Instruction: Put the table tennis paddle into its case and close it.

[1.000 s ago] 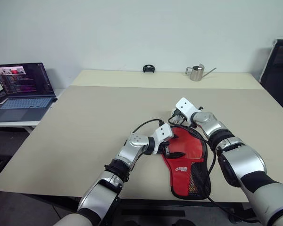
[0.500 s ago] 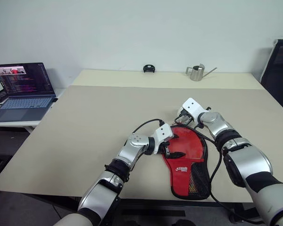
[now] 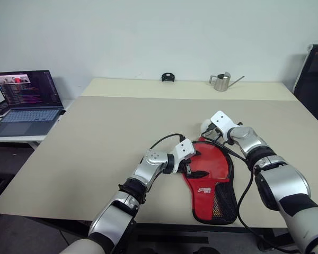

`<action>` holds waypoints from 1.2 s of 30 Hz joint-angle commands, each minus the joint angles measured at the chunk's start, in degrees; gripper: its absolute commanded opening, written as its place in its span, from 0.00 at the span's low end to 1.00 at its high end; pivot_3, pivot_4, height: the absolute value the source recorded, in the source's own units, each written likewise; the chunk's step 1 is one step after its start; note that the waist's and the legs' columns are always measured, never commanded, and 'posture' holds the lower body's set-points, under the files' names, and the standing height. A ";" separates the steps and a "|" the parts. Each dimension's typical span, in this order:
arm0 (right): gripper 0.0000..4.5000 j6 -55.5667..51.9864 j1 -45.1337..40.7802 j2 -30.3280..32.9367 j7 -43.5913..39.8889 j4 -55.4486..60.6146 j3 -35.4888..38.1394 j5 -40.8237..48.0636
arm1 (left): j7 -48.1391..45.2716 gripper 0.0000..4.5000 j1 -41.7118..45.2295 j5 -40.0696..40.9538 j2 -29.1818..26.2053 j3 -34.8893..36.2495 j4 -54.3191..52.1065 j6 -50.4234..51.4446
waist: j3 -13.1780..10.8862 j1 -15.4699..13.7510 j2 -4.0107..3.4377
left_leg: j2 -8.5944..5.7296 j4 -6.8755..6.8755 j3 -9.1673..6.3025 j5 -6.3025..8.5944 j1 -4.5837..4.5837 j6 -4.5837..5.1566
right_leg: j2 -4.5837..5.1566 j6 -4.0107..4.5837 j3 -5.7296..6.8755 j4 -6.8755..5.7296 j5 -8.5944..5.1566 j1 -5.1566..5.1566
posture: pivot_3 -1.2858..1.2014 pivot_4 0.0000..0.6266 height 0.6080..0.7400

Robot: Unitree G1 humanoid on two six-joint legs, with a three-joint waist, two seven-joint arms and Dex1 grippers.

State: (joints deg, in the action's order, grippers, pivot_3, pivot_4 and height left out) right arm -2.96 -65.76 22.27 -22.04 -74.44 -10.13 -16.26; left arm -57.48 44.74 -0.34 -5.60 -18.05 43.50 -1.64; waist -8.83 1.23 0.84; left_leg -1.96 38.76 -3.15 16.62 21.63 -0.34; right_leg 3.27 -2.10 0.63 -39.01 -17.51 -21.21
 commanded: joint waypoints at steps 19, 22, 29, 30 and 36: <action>0.68 -11.25 -3.13 -4.13 -7.15 7.72 13.20 15.69 | -0.15 1.00 -1.40 -3.82 0.52 -2.68 7.16 0.46 | 0.00 -0.13 -0.01 | -0.02 -0.01 -0.02 0.00 0.03 0.01 | 0.04 0.00 0.01 0.04 0.00 0.01 | 0.52 0.24 1.00; 0.89 -15.05 -3.63 -6.40 -10.03 8.94 14.56 18.45 | -0.21 1.00 -1.51 -3.71 0.33 -2.52 6.78 0.63 | 0.00 -0.10 -0.01 | -0.01 -0.02 -0.02 0.01 0.02 0.01 | 0.04 0.00 0.01 0.03 0.00 0.01 | 0.52 0.24 1.00; 0.99 -15.25 -4.91 -8.94 -7.60 7.24 15.63 19.68 | -0.04 1.00 -1.66 -3.64 0.24 -2.34 6.39 0.87 | 0.00 -0.22 -0.01 | -0.02 -0.03 -0.06 0.01 0.04 0.01 | 0.06 0.00 0.03 0.06 0.00 -0.02 | 0.52 0.24 1.00; 0.99 -14.03 -4.89 -9.23 -6.85 6.70 15.02 18.88 | 0.02 1.00 -1.69 -3.64 0.25 -2.33 6.33 0.89 | 0.00 -0.22 -0.01 | -0.02 -0.03 -0.06 0.01 0.04 0.01 | 0.06 0.00 0.02 0.05 0.00 -0.02 | 0.52 0.24 1.00; 0.99 -8.67 -4.21 -11.35 -4.67 3.56 11.01 14.21 | 0.29 1.00 -2.33 -3.58 0.04 -2.27 5.15 1.40 | 0.00 -0.18 -0.01 | -0.03 -0.04 -0.05 0.01 0.04 0.01 | 0.05 0.00 0.01 0.04 0.00 -0.05 | 0.52 0.24 1.00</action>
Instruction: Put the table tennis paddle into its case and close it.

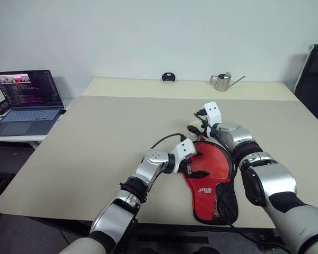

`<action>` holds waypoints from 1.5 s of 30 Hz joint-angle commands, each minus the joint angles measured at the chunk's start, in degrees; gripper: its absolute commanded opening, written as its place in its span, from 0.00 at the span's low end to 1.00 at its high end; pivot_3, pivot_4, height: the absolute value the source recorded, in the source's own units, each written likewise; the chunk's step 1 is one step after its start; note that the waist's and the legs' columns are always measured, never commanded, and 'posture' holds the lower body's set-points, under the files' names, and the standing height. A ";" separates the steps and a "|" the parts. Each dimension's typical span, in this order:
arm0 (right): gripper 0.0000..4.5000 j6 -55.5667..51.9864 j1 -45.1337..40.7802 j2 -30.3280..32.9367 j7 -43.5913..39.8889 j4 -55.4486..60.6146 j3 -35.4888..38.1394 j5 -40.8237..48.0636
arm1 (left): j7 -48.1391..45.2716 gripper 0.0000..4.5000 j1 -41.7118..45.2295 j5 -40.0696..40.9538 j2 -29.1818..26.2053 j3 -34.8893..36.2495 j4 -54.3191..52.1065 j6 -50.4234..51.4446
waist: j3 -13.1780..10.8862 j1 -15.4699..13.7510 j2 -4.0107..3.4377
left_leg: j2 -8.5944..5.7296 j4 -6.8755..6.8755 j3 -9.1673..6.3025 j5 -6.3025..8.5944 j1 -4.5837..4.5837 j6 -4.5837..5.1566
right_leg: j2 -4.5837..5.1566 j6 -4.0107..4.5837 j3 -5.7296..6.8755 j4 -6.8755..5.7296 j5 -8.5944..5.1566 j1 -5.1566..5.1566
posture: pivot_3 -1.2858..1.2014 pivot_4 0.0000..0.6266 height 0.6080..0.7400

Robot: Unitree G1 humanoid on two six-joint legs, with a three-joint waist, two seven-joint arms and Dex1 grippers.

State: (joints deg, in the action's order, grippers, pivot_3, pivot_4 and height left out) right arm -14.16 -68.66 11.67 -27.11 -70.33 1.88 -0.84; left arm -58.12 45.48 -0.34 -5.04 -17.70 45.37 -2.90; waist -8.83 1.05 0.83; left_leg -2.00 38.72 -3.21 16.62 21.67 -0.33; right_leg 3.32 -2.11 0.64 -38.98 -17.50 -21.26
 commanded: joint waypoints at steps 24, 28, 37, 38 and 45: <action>0.00 10.89 -1.61 -2.74 12.00 -4.14 -5.77 -9.88 | 2.41 1.00 -4.02 -3.92 -0.75 -2.82 2.07 3.51 | 0.01 0.44 -0.01 | 0.00 -0.01 -0.01 0.00 -0.03 -0.01 | -0.02 0.00 -0.03 -0.02 0.00 -0.01 | 0.52 0.24 1.00; 0.00 9.50 -2.64 -0.97 11.97 -3.51 -3.19 -7.71 | 2.22 1.00 -3.24 -4.05 -0.01 -2.97 3.73 2.92 | 0.01 0.31 -0.01 | -0.07 -0.01 -0.04 0.00 -0.02 0.00 | 0.03 0.00 0.00 -0.02 0.00 0.02 | 0.52 0.24 1.00; 0.00 7.90 -2.87 4.70 12.23 -3.07 -1.79 -6.66 | 1.85 1.00 -2.49 -4.32 1.16 -3.27 6.66 1.69 | 0.01 -0.09 -0.02 | -0.20 -0.01 -0.08 0.00 -0.01 0.02 | 0.16 -0.03 0.03 0.00 0.01 0.05 | 0.52 0.24 1.00; 0.00 7.85 -2.71 5.11 12.21 -3.01 -1.83 -6.64 | 1.84 1.00 -2.43 -4.31 1.24 -3.24 6.84 1.59 | 0.01 -0.13 -0.02 | -0.21 -0.01 -0.09 0.00 0.00 0.02 | 0.17 -0.03 0.04 0.00 0.01 0.05 | 0.52 0.24 1.00; 0.00 7.67 -0.98 9.26 10.90 -2.21 -2.54 -7.14 | 1.66 1.00 -2.56 -4.33 1.52 -3.23 7.61 1.25 | 0.01 -0.60 -0.02 | -0.24 -0.01 -0.08 0.00 0.02 0.03 | 0.20 -0.03 0.03 0.02 0.01 0.06 | 0.52 0.24 1.00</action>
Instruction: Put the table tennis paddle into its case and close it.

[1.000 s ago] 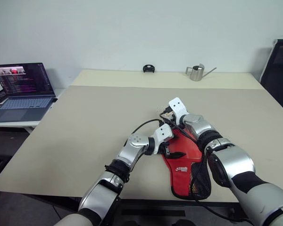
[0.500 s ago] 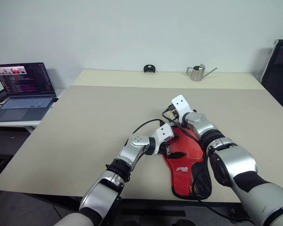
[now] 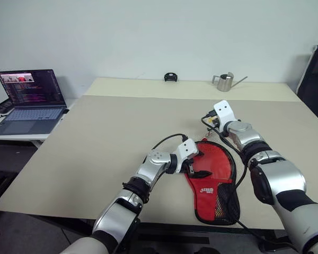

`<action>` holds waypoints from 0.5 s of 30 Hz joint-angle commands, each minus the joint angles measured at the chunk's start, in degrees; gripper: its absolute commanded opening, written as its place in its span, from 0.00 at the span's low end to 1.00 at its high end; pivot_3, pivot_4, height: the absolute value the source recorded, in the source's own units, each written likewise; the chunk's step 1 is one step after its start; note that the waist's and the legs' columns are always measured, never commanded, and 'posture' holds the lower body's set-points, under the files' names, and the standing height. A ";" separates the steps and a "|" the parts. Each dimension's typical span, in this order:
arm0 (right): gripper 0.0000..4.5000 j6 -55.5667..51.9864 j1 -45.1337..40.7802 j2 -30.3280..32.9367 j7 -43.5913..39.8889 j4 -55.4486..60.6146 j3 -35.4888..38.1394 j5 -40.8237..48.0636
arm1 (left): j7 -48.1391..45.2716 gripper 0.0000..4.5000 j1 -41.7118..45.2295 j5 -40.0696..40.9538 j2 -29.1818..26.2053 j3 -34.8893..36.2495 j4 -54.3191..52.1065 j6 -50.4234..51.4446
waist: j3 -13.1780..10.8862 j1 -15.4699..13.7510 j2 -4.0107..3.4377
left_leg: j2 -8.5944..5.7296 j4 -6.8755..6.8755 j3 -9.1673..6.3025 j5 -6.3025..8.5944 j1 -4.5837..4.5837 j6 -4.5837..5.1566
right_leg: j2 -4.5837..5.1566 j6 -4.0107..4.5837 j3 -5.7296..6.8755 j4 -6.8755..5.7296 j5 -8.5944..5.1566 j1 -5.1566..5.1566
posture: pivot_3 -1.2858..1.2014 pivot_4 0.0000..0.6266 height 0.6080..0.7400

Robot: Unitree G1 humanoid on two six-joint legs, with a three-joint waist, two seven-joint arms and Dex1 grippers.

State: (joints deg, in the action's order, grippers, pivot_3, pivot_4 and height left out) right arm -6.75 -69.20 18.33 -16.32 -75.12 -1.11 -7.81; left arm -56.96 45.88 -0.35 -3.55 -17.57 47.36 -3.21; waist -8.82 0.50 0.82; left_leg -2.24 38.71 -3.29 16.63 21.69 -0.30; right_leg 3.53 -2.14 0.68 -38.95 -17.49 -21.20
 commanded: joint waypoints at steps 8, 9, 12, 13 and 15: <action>0.00 -0.73 3.56 8.46 -4.58 7.32 -0.74 -0.73 | 0.42 1.00 -2.85 -4.34 0.22 -3.30 5.94 1.52 | -0.01 -0.39 -0.01 | -0.01 0.00 0.00 0.00 0.06 0.01 | 0.00 -0.01 0.01 0.06 0.00 -0.01 | 0.52 0.24 1.00; 0.00 -1.08 4.38 9.16 -5.31 8.45 -0.83 -0.66 | 0.42 1.00 -2.82 -4.34 0.26 -3.30 5.99 1.51 | -0.01 -0.40 -0.01 | -0.01 0.00 0.01 0.00 0.06 0.01 | 0.00 -0.01 0.02 0.06 0.00 -0.01 | 0.52 0.24 1.00; 0.00 -4.33 10.25 12.06 -9.24 16.58 -0.99 -0.24 | 0.43 1.00 -2.66 -4.36 0.45 -3.31 6.36 1.38 | -0.01 -0.62 0.00 | -0.01 0.01 -0.03 0.01 0.09 0.01 | 0.01 -0.01 0.06 0.08 -0.01 0.01 | 0.52 0.24 1.00; 0.00 -7.16 13.89 13.11 -10.72 22.25 -0.50 0.50 | 0.47 1.00 -2.55 -4.37 0.57 -3.28 6.56 1.33 | -0.01 -0.66 0.00 | -0.02 0.01 -0.03 0.01 0.11 0.02 | 0.02 -0.02 0.07 0.11 -0.01 0.00 | 0.52 0.24 1.00; 0.00 -13.80 21.72 14.50 -13.27 35.29 0.50 2.10 | 0.48 1.00 -2.40 -4.38 0.74 -3.27 6.84 1.23 | 0.00 -0.88 0.00 | -0.03 0.01 -0.06 0.02 0.15 0.04 | 0.04 -0.02 0.09 0.17 -0.01 0.01 | 0.52 0.24 1.00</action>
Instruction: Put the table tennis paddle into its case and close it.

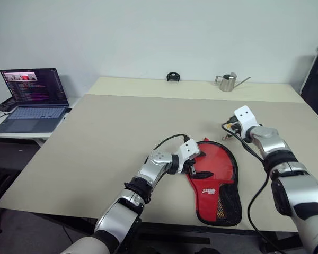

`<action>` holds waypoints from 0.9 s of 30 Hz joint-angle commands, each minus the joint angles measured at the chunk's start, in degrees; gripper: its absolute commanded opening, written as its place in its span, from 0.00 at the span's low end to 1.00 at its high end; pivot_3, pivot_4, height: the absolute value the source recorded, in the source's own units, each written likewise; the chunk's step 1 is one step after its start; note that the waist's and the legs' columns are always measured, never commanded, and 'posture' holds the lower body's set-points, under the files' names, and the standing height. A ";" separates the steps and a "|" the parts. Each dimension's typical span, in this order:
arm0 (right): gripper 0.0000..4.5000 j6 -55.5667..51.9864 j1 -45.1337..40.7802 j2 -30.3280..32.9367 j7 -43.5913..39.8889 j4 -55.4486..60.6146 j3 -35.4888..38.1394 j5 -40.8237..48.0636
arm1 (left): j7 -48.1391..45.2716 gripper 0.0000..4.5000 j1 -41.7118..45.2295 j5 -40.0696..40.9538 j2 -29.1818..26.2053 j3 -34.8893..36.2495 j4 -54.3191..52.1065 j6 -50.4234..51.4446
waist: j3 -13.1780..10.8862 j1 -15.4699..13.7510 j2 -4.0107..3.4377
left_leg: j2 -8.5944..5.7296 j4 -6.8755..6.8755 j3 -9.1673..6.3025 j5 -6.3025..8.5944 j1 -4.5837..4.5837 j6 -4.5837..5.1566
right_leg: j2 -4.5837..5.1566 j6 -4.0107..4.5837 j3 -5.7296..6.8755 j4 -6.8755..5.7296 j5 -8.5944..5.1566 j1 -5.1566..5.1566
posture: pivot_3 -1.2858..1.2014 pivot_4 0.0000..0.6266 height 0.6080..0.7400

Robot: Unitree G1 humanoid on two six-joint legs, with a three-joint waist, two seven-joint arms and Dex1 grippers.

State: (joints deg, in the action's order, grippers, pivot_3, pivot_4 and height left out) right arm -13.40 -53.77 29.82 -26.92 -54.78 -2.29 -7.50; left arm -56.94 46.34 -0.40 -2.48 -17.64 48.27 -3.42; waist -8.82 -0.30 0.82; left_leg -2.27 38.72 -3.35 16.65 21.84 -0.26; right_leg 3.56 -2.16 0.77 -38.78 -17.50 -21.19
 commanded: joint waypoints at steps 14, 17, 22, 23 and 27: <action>0.00 -43.93 39.86 6.44 -4.93 74.76 9.57 11.36 | 0.04 1.00 -1.64 -4.48 0.09 -3.20 7.75 0.53 | 0.04 -1.11 0.01 | 0.00 -0.05 -0.14 0.07 0.05 0.11 | -0.06 -0.13 0.13 0.21 -0.05 0.06 | 0.52 0.24 1.00; 0.00 -47.51 43.60 7.55 -4.88 79.42 11.73 13.06 | -0.07 1.00 -1.24 -4.70 0.15 -3.40 8.19 0.16 | 0.02 -1.15 0.06 | -0.01 -0.06 -0.16 0.08 0.04 0.13 | -0.06 -0.14 0.14 0.24 -0.06 0.08 | 0.52 0.24 1.00; 0.00 -50.79 48.09 9.29 -4.85 83.12 15.33 15.10 | -0.12 1.00 -0.17 -5.08 0.53 -3.70 9.43 -0.60 | -0.02 -1.21 0.13 | -0.02 -0.08 -0.26 0.08 0.04 0.13 | -0.06 -0.17 0.25 0.29 -0.08 0.14 | 0.52 0.24 1.00; 0.00 -51.20 48.62 9.59 -4.77 83.54 15.90 15.43 | -0.21 1.00 0.01 -5.13 0.57 -3.73 9.69 -0.74 | -0.03 -1.21 0.16 | -0.03 -0.07 -0.26 0.08 0.04 0.13 | -0.06 -0.18 0.27 0.31 -0.07 0.16 | 0.52 0.24 1.00; 0.00 -53.58 52.81 11.24 -5.34 86.38 19.81 17.20 | -0.58 1.00 0.50 -5.61 1.01 -4.09 10.41 -1.31 | -0.02 -1.30 0.14 | -0.03 -0.10 -0.42 0.09 0.04 0.14 | -0.07 -0.23 0.44 0.53 -0.06 0.32 | 0.52 0.24 1.00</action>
State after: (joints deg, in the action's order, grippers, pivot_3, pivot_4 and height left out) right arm -65.20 -2.25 39.60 -31.91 29.81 14.68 9.05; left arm -57.98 49.29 -0.96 -0.64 -18.16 53.47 -5.90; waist -8.84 -1.60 0.96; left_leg -2.30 38.52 -3.88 16.73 21.86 -0.12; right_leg 3.48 -2.44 1.32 -38.05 -17.53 -20.74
